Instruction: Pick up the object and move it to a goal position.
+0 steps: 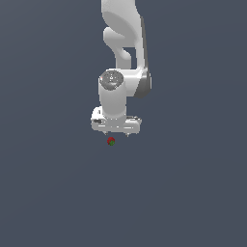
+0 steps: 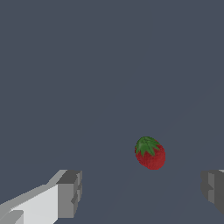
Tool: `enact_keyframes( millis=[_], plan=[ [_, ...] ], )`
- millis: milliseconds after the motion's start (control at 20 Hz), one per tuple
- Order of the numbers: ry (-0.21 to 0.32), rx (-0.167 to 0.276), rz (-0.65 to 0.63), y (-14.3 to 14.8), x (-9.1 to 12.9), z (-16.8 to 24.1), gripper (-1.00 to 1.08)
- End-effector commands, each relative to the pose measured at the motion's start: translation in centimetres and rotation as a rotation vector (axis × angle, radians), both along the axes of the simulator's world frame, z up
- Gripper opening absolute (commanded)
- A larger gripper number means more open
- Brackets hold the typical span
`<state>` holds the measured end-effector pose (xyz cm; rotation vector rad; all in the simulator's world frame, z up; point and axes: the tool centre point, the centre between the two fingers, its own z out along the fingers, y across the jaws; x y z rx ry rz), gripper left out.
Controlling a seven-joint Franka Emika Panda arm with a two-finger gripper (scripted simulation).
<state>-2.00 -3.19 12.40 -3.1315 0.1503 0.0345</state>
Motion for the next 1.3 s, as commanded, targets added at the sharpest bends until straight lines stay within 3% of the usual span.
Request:
enact_keyframes(
  millis=[0, 500, 900, 1250],
  plan=[
    [-0.005, -0.001, -0.033, -0.9, -0.5, -1.5, 1.0],
    [-0.02, -0.008, -0.115, -3.3, -1.9, -4.9, 1.0],
    [-0.02, -0.008, -0.117, -3.3, -2.0, -5.6, 1.0],
    [-0.021, -0.009, -0.119, -3.4, -2.1, -8.7, 1.0]
  ],
)
